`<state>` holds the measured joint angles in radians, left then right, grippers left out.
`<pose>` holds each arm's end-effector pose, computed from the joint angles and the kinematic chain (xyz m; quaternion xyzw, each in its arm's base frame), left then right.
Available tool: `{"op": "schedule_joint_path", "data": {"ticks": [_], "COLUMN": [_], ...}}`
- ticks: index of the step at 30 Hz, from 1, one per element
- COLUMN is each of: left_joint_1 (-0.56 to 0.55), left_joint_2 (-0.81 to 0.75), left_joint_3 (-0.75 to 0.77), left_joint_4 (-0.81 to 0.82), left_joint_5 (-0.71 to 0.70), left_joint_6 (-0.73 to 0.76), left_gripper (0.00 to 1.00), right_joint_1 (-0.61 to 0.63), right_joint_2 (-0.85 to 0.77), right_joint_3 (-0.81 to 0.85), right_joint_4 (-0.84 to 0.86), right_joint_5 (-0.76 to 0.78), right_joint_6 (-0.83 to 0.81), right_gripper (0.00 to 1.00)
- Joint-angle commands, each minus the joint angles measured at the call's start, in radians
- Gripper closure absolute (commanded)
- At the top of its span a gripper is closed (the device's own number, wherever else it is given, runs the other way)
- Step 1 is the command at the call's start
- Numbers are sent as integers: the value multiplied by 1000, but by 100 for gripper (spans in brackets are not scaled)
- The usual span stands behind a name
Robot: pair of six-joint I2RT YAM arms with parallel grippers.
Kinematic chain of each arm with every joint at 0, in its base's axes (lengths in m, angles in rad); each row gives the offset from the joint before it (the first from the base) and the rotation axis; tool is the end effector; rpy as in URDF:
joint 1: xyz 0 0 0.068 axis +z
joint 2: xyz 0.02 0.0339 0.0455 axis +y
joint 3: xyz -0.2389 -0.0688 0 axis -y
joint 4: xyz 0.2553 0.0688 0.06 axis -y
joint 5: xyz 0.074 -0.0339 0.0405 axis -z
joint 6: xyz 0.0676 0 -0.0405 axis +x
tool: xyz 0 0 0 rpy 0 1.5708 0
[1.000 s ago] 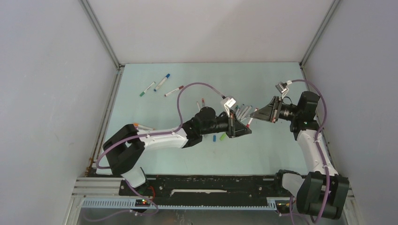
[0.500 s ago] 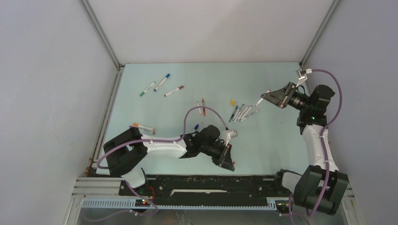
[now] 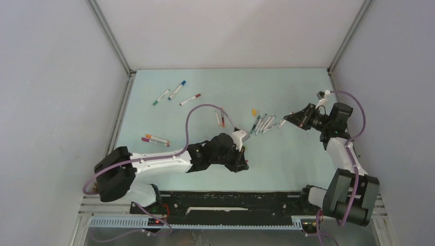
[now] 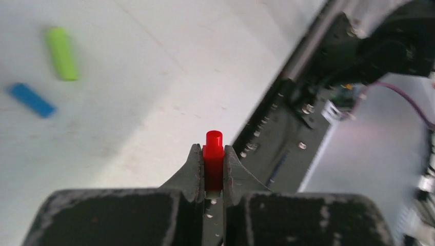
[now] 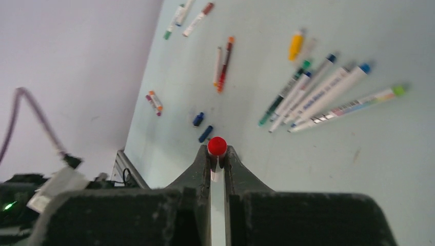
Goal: Open the pen caps
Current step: Open the pen cap from the pen, then place the pen at the center of the board.
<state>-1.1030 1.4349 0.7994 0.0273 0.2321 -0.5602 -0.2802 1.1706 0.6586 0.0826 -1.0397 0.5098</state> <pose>0.1410 -0.3135 0.1671 0.2877 0.8338 -0.4090 0.2339 0.2826 -0.0207 0.2157 0.0334 0.7774 0.4690 0.4179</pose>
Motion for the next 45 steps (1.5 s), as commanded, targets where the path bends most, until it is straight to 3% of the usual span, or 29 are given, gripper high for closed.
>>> {"op": "schedule_joint_path", "data": {"ticks": [1,10,22,34,39,45], "left_joint_1": [5,5,5,5,5,5], "left_joint_2": [-68,-139,-167,-129,-112,-34], "left_joint_3": [75,39,-6,19,27,58], "left_joint_4": [-70,-39,14,12,17,20], "left_joint_5": [-302,-447,-461,-429,-399,-332], "left_joint_6": [95,112,110,121,125,116], "left_gripper": [99,99,99,96,94,92], "right_joint_1": [-10,-7,-5,1,-1,-4], "right_joint_2": [100,255,515,553,534,480], "right_joint_3": [-1,14,115,178,209,308], "right_joint_4": [-58,-77,-136,-201,-250,-473], "right_joint_5": [134,337,290,205,132,-9], "right_joint_6": [-81,-10,25,-23,-109,-447], "right_gripper": [100,99,90,68,67,64]}}
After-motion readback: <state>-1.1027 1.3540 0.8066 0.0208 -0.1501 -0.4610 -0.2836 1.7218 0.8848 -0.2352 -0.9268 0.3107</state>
